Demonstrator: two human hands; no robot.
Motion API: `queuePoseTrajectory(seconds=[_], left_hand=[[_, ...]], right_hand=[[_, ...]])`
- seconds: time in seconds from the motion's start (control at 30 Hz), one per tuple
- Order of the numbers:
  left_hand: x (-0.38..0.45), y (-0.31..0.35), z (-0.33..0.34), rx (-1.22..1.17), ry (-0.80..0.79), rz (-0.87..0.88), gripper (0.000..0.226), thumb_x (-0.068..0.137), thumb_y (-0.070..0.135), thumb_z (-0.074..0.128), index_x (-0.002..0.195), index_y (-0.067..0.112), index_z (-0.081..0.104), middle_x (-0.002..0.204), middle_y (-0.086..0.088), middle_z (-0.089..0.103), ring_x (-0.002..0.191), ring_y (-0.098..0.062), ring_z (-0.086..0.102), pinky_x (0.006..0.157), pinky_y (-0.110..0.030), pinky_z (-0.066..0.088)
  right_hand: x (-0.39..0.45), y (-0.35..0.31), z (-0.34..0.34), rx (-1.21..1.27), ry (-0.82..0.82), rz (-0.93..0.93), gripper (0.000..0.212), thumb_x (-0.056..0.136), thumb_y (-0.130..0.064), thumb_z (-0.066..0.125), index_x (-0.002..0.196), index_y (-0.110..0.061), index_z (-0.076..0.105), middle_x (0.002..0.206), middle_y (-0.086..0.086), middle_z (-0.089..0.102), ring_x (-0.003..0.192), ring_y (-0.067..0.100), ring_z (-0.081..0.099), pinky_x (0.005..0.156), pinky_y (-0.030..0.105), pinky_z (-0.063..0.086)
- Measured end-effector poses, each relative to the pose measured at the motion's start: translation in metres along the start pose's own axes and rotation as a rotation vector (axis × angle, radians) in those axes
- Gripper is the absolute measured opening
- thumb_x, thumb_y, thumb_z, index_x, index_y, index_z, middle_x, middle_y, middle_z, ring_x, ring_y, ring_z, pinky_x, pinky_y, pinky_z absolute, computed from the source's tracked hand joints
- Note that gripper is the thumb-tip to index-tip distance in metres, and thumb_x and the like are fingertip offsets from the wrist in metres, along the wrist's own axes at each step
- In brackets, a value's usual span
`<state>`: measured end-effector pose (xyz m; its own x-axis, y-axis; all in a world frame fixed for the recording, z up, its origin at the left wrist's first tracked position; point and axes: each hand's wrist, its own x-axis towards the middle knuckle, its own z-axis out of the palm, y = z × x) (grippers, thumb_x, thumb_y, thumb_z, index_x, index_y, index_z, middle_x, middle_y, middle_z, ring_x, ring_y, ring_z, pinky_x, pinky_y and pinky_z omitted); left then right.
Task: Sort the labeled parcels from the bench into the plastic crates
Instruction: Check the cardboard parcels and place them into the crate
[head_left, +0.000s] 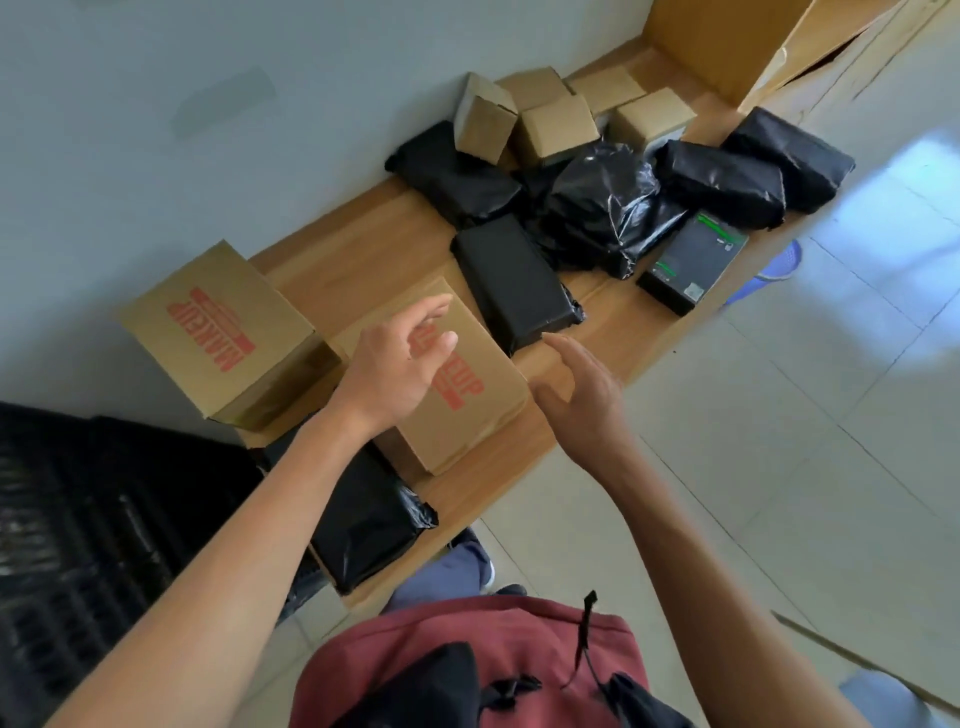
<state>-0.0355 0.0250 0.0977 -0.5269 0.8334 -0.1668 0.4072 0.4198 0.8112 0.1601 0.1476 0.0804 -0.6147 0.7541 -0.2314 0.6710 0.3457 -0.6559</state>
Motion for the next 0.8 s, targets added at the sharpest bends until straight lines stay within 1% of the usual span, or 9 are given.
queuePoseTrajectory(seconds=[0.07, 0.13, 0.23, 0.33, 0.47, 0.57, 0.63, 0.7, 0.8], left_hand=[[0.012, -0.010, -0.006, 0.010, 0.014, -0.030, 0.047, 0.106, 0.031, 0.058, 0.152, 0.025, 0.049, 0.149, 0.005, 0.056, 0.139, -0.008, 0.049, 0.111, -0.029, 0.043], [0.026, -0.022, -0.011, 0.017, 0.021, -0.084, 0.048, 0.106, 0.032, 0.057, 0.152, 0.025, 0.049, 0.150, 0.004, 0.055, 0.139, -0.009, 0.048, 0.110, -0.029, 0.042], [0.044, -0.037, -0.012, 0.035, -0.020, -0.161, 0.049, 0.105, 0.035, 0.057, 0.153, 0.029, 0.047, 0.152, 0.005, 0.054, 0.140, -0.012, 0.049, 0.105, -0.025, 0.040], [0.061, -0.044, -0.008, 0.095, -0.063, -0.224, 0.052, 0.106, 0.036, 0.056, 0.156, 0.029, 0.042, 0.156, 0.005, 0.049, 0.145, -0.017, 0.045, 0.112, -0.033, 0.036], [0.083, -0.053, -0.001, 0.243, -0.096, -0.311, 0.056, 0.105, 0.042, 0.054, 0.158, 0.028, 0.039, 0.162, 0.004, 0.042, 0.151, -0.021, 0.035, 0.123, -0.050, 0.030], [0.093, -0.060, 0.006, 0.311, -0.113, -0.405, 0.060, 0.105, 0.048, 0.051, 0.160, 0.030, 0.035, 0.164, 0.003, 0.040, 0.150, -0.026, 0.036, 0.122, -0.054, 0.031], [0.095, -0.058, 0.010, 0.314, -0.093, -0.462, 0.059, 0.106, 0.048, 0.050, 0.160, 0.031, 0.034, 0.162, 0.000, 0.043, 0.146, -0.028, 0.042, 0.120, -0.052, 0.033], [0.094, -0.052, 0.012, 0.293, -0.041, -0.507, 0.057, 0.106, 0.047, 0.050, 0.159, 0.030, 0.037, 0.160, -0.001, 0.046, 0.144, -0.029, 0.044, 0.119, -0.049, 0.032], [0.087, -0.042, 0.011, 0.234, 0.050, -0.563, 0.057, 0.106, 0.046, 0.051, 0.159, 0.031, 0.036, 0.161, 0.002, 0.045, 0.147, -0.027, 0.041, 0.118, -0.044, 0.028]], right_hand=[[0.014, -0.001, 0.005, 0.030, -0.052, 0.043, 0.057, 0.101, -0.026, 0.065, 0.154, -0.025, 0.046, 0.153, -0.002, 0.053, 0.123, 0.004, 0.057, 0.109, 0.036, 0.044], [0.029, 0.001, 0.015, 0.070, -0.112, 0.108, 0.057, 0.101, -0.025, 0.064, 0.154, -0.024, 0.045, 0.149, 0.000, 0.056, 0.097, -0.004, 0.056, 0.094, 0.028, 0.044], [0.044, 0.011, 0.027, 0.100, -0.172, 0.187, 0.060, 0.101, -0.024, 0.064, 0.156, -0.024, 0.041, 0.146, 0.007, 0.058, 0.107, 0.007, 0.053, 0.090, 0.027, 0.044], [0.056, 0.018, 0.034, 0.114, -0.238, 0.233, 0.064, 0.102, -0.026, 0.063, 0.159, -0.026, 0.034, 0.153, 0.008, 0.052, 0.126, 0.018, 0.054, 0.094, 0.027, 0.043], [0.075, 0.024, 0.043, 0.110, -0.349, 0.223, 0.060, 0.103, -0.025, 0.060, 0.159, -0.025, 0.038, 0.140, 0.005, 0.059, 0.105, 0.010, 0.052, 0.085, 0.022, 0.041], [0.090, 0.029, 0.049, 0.165, -0.403, 0.209, 0.054, 0.102, -0.024, 0.062, 0.154, -0.028, 0.047, 0.140, 0.000, 0.061, 0.130, 0.017, 0.055, 0.091, 0.020, 0.044], [0.097, 0.031, 0.048, 0.181, -0.426, 0.186, 0.049, 0.102, -0.021, 0.063, 0.149, -0.028, 0.053, 0.127, -0.008, 0.064, 0.125, 0.012, 0.058, 0.078, 0.003, 0.042], [0.103, 0.032, 0.044, 0.189, -0.455, 0.159, 0.045, 0.102, -0.018, 0.062, 0.146, -0.028, 0.057, 0.113, -0.016, 0.063, 0.114, 0.004, 0.058, 0.067, -0.003, 0.041], [0.114, 0.033, 0.036, 0.205, -0.479, 0.097, 0.043, 0.103, -0.015, 0.060, 0.143, -0.029, 0.061, 0.111, -0.018, 0.066, 0.107, -0.003, 0.059, 0.071, -0.004, 0.040]])
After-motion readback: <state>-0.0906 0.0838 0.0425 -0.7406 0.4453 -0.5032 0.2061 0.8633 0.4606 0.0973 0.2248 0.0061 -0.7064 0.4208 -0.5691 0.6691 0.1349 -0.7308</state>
